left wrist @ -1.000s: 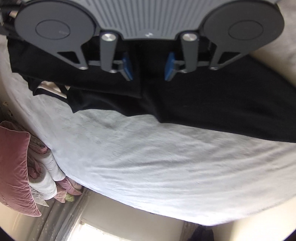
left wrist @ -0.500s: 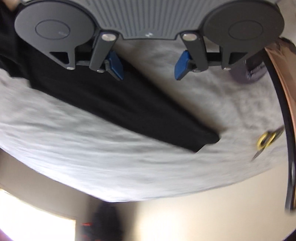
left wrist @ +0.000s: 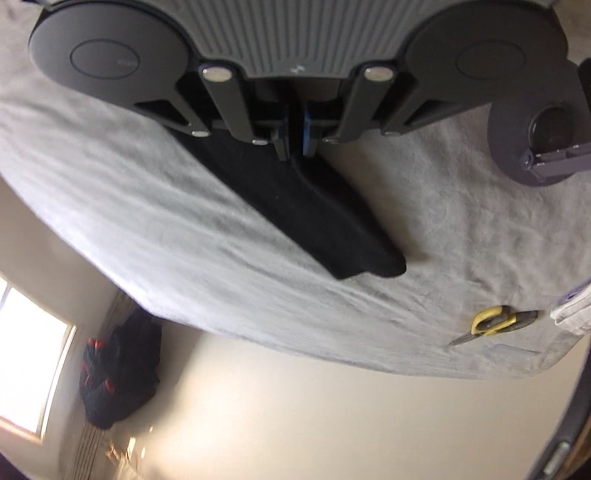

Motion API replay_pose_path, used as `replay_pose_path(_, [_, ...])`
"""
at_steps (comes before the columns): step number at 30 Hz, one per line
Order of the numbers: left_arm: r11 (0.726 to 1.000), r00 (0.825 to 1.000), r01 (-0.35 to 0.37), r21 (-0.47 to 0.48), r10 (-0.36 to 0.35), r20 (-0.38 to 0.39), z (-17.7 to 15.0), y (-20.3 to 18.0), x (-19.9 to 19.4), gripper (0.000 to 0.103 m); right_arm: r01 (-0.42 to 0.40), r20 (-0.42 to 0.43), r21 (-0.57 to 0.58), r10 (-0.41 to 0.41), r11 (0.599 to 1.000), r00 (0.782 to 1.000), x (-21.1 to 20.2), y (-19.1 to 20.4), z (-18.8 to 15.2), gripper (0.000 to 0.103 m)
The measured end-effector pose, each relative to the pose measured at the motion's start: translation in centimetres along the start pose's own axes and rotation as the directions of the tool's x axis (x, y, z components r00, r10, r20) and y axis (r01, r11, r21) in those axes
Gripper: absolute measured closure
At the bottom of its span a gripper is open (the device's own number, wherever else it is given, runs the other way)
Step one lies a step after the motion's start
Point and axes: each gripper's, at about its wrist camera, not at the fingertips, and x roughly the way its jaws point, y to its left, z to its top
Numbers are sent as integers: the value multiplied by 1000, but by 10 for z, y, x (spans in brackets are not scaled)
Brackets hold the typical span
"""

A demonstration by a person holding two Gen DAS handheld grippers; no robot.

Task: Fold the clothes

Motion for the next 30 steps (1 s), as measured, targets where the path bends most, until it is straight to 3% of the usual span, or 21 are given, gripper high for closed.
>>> replay_pose_path(7, [989, 985, 148, -23, -145, 92, 12, -11, -36, 97, 27, -10, -28, -27, 999, 1000, -1, 0, -3, 44])
replay_pose_path(11, [954, 949, 300, -27, -295, 114, 19, -29, -69, 97, 30, -11, -29, -30, 999, 999, -1, 0, -4, 44])
replay_pose_path(15, [891, 884, 454, 20, -454, 110, 18, -53, -106, 97, 32, -12, -37, -32, 999, 999, 0, 1, -3, 44])
replay_pose_path(21, [767, 770, 637, 76, -638, -5, -2, -88, -145, 97, -24, 0, 28, 24, 999, 1000, -8, -5, 5, 44])
replay_pose_path(26, [668, 676, 737, 101, -726, -130, -36, -110, -163, 97, -35, 52, 66, 31, 997, 998, -21, -5, 15, 43])
replay_pose_path(29, [617, 629, 776, 131, -741, -235, -71, -121, -166, 97, -13, 57, 81, 8, 997, 998, -21, -9, 16, 43])
replay_pose_path(30, [606, 623, 781, 153, -733, -274, -84, -124, -164, 97, -4, 54, 86, -1, 996, 999, -21, -10, 16, 43])
